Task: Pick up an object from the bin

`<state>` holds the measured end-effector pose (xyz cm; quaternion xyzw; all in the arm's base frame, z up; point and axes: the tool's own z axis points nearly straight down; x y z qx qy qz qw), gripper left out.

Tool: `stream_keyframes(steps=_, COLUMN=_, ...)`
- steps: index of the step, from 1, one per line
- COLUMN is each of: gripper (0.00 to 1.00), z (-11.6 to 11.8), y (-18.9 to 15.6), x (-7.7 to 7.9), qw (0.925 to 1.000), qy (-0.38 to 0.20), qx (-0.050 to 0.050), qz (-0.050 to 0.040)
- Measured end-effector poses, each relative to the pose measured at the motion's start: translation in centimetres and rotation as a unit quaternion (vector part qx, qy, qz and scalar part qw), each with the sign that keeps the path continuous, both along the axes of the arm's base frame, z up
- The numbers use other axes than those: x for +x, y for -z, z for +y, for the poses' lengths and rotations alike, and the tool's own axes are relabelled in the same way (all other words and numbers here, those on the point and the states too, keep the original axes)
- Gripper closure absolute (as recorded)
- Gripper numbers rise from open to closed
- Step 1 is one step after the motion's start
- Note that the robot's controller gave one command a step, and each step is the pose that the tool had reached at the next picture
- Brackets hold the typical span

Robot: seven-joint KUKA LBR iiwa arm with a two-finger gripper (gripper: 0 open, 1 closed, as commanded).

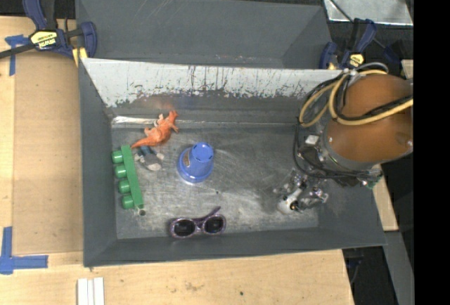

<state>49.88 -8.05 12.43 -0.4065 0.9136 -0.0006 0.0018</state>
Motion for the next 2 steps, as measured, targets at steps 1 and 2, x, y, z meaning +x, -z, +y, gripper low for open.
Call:
stream_keyframes(steps=1, gripper=1.0, z=0.0, y=-0.51, x=0.04, qw=1.0, qy=0.0, qx=0.0, qz=-0.0008)
stream_keyframes(steps=2, gripper=1.0, z=0.04, y=-1.19, x=-0.06, qw=1.0, qy=0.001, qx=0.0, qz=0.0023)
